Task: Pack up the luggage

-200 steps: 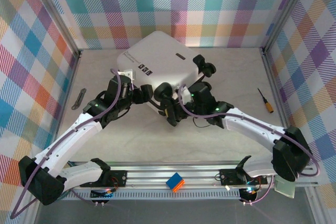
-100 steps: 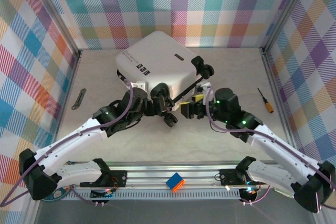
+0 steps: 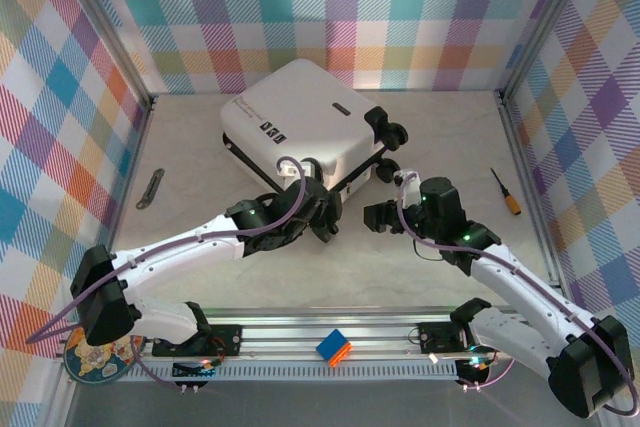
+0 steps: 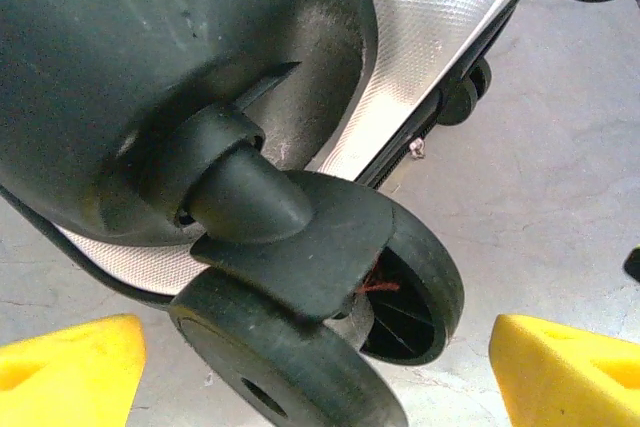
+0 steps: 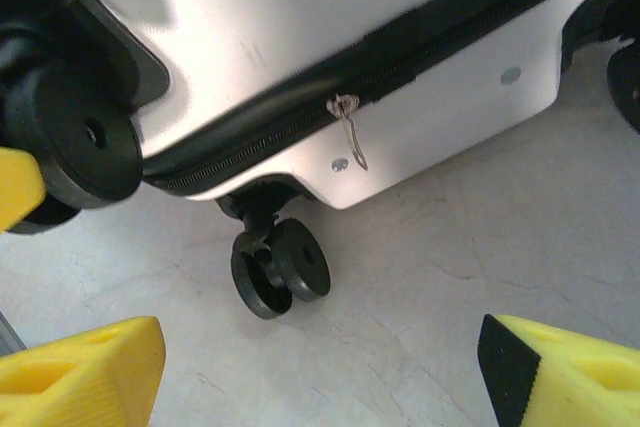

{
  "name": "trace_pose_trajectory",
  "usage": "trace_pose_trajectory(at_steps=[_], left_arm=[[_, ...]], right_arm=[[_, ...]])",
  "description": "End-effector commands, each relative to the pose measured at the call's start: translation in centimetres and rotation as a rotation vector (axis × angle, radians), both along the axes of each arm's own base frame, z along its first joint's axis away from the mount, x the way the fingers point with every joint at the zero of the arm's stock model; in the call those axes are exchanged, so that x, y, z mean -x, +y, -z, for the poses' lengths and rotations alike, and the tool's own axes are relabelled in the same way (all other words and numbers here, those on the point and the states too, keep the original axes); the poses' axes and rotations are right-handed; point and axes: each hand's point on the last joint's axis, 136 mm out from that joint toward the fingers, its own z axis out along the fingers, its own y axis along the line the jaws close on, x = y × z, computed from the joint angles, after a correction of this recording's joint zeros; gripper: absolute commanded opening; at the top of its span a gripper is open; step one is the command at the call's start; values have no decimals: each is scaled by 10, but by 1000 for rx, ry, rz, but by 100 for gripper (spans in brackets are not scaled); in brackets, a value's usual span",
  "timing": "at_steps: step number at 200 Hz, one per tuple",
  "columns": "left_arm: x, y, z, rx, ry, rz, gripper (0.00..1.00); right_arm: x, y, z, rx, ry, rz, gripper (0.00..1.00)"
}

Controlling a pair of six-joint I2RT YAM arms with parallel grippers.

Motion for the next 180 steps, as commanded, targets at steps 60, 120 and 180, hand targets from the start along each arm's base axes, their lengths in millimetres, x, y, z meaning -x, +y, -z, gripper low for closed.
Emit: trace_pose_trajectory(at_steps=[60,120,180], left_arm=[[-22,-17,-7,-42,-41,-58,86],[-25,-6,-7,-128,-58,-57,46],[-24,25,-5,-201,-10,-4,43]], right_arm=[[-5,8,24,-19,-35,-42,78],[-19,12,41,3,-139,-38,67],[-40,16,51,69,-192,-3,62]])
